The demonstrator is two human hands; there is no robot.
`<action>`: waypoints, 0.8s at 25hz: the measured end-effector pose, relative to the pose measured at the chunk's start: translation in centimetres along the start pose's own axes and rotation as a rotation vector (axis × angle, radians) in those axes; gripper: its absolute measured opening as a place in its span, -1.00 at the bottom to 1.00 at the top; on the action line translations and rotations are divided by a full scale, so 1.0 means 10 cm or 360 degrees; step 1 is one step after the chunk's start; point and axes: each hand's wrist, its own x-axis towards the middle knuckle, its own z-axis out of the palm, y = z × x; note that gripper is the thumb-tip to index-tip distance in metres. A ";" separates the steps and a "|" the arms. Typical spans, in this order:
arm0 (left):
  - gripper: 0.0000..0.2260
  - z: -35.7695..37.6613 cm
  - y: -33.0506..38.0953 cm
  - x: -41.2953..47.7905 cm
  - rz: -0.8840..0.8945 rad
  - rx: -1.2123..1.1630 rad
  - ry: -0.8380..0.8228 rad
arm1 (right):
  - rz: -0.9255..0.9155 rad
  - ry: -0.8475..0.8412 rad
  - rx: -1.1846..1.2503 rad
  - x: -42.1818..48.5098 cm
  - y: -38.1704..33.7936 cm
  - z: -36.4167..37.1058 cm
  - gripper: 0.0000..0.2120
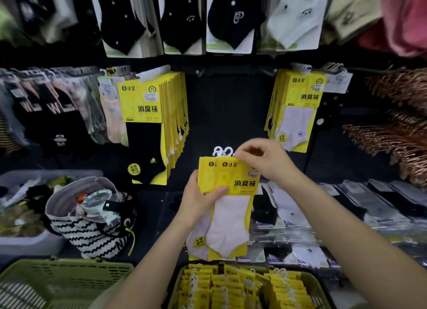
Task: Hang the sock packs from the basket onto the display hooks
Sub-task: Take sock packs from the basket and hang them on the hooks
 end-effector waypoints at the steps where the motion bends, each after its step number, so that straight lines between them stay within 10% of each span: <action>1: -0.59 -0.03 0.04 0.03 -0.0004 -0.0007 0.0004 | -0.0012 0.0011 -0.0022 0.08 -0.05 -0.01 -0.78; 20: -0.84 -1.04 0.70 0.35 0.0384 -0.0001 0.0760 | -0.0167 0.0353 -0.0026 1.56 -0.91 0.19 -0.82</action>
